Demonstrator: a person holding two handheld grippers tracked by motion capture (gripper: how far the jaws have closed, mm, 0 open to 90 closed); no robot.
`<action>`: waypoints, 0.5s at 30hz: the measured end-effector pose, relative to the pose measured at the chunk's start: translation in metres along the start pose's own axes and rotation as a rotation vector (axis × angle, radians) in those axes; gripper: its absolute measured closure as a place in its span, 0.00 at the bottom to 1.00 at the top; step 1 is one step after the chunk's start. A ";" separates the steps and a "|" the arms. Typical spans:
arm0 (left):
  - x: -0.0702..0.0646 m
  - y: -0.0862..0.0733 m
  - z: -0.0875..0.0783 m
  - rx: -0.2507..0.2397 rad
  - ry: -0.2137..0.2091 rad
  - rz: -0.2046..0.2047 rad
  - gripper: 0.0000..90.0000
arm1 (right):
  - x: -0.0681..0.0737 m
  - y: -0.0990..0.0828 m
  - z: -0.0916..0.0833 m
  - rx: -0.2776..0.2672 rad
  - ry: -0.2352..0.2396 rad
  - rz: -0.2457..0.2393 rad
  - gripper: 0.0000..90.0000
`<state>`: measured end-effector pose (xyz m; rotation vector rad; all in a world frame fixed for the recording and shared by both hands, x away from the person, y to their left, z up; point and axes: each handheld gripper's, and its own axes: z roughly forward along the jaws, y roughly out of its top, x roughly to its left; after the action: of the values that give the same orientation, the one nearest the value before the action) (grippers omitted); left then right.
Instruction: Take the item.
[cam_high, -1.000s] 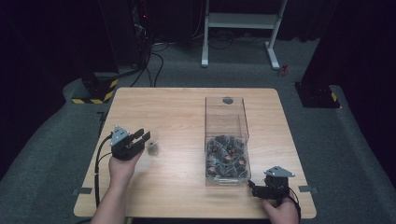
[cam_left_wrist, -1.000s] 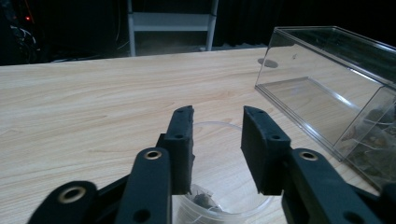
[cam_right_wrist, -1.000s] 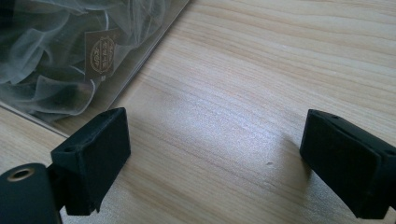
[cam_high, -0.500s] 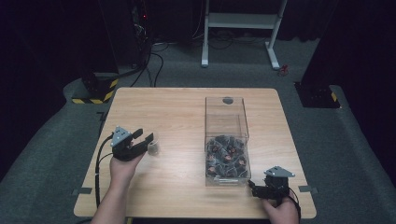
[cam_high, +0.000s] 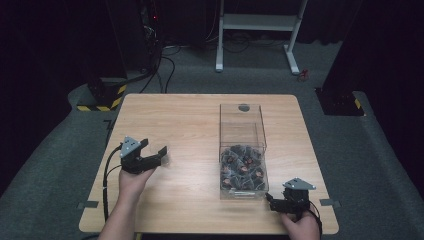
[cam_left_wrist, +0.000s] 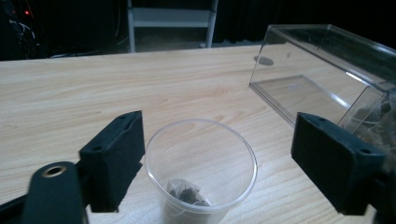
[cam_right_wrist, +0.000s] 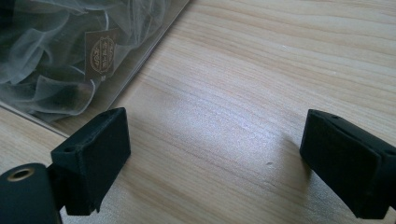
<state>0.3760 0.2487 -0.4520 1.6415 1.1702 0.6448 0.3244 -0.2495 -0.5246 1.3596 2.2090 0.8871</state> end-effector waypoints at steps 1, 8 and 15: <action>0.000 0.000 0.000 0.006 0.000 -0.001 0.17 | 0.000 0.000 0.000 0.000 -0.001 0.000 0.09; 0.002 -0.003 -0.003 0.047 0.001 0.004 0.16 | 0.000 0.000 0.000 0.000 0.001 0.000 0.09; 0.012 -0.014 -0.008 0.092 -0.007 -0.019 0.16 | 0.000 0.000 0.000 0.000 0.002 0.000 0.09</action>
<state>0.3683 0.2635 -0.4627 1.7063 1.2250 0.5798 0.3243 -0.2494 -0.5246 1.3590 2.2106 0.8885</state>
